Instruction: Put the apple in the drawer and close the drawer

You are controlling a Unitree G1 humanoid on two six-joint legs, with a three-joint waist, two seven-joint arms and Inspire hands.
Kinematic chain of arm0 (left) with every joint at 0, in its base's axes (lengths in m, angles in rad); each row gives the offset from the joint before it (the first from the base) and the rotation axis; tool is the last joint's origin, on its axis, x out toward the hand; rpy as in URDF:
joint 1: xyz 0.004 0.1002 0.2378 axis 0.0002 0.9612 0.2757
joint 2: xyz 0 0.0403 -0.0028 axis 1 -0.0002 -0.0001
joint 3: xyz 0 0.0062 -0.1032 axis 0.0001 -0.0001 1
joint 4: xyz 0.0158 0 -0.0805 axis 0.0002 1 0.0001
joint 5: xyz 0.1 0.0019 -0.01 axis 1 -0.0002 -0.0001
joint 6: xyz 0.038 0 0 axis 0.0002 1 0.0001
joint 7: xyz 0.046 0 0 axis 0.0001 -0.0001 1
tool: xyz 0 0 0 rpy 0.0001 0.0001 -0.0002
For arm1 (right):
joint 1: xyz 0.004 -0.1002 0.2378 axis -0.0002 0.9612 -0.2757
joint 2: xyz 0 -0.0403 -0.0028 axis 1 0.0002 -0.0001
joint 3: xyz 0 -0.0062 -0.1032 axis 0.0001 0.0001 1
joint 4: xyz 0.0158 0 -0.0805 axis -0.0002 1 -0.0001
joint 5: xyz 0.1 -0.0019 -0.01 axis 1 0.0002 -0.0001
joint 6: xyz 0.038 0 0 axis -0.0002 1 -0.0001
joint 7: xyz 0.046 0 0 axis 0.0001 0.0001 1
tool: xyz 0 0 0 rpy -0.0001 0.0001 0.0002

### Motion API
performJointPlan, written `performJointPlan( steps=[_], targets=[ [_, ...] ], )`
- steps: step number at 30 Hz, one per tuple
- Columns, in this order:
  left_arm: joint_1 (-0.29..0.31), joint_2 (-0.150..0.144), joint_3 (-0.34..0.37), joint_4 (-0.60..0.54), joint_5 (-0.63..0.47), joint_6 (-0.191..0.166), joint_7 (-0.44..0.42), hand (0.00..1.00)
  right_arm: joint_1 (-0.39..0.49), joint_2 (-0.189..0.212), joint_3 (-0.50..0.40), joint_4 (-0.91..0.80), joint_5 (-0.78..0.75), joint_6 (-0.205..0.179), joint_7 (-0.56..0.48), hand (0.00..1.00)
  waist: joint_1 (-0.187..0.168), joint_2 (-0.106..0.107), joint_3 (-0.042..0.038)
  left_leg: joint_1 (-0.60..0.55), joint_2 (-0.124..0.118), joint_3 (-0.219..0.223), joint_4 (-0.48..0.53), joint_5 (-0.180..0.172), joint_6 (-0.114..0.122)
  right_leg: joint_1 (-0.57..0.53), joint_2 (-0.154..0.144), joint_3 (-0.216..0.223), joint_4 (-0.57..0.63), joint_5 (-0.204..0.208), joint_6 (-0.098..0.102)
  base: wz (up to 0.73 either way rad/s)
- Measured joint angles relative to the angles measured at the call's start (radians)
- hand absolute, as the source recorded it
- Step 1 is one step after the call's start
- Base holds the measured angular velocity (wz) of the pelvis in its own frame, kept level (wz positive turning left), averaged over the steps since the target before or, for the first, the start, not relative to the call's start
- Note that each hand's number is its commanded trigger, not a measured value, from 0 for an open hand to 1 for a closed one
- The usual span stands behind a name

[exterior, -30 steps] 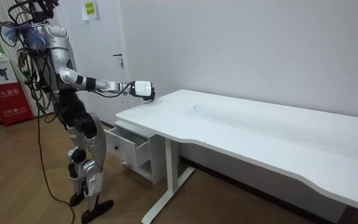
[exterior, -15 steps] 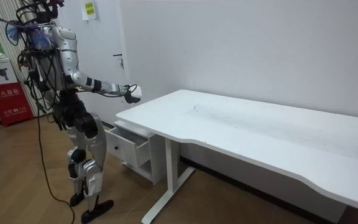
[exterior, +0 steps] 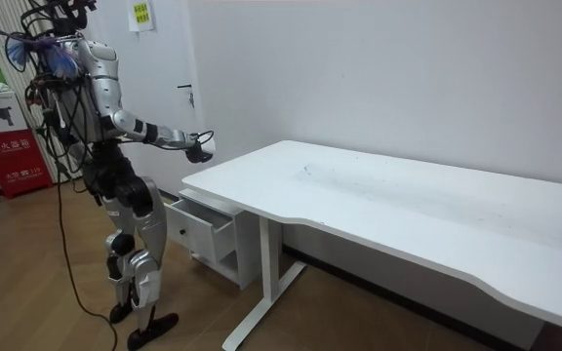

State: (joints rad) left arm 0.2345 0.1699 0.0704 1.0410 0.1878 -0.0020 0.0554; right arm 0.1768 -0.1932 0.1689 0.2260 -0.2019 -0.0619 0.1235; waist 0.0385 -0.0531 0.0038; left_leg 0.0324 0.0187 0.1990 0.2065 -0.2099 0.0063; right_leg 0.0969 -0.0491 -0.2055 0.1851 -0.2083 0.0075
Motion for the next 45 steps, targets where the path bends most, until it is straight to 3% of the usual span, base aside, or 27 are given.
performJointPlan(
  steps=[8,10,45],
  targets=[
    [0.008,0.003,-0.015,-0.002,0.0,0.0,0.002,0.0,0.001,0.001,0.02,0.017,0.0,0.012,0.012,1.0,-0.001,0.002,0.0011,-0.003,0.0,-0.009,0.008,0.0,0.0,0.0,0.0,-0.007,-0.001,0.0,0.0,0.03],
    [0.007,0.003,-0.015,-0.002,0.0,0.0,0.003,0.0,0.002,0.001,0.031,0.049,-0.002,0.013,0.012,0.0,-0.001,0.001,0.0008,-0.002,0.0,-0.01,0.008,0.0,0.0,0.0,-0.001,-0.009,-0.001,0.0,0.0,0.0],
    [0.011,0.001,-0.017,-0.002,-0.002,-0.003,0.02,0.0,0.002,0.001,0.043,0.088,0.001,0.019,0.026,0.0,-0.008,0.003,0.0019,-0.012,0.0,-0.01,0.016,0.0,0.0,0.002,-0.001,-0.019,0.0,0.0,0.0,0.0]
  ],
)
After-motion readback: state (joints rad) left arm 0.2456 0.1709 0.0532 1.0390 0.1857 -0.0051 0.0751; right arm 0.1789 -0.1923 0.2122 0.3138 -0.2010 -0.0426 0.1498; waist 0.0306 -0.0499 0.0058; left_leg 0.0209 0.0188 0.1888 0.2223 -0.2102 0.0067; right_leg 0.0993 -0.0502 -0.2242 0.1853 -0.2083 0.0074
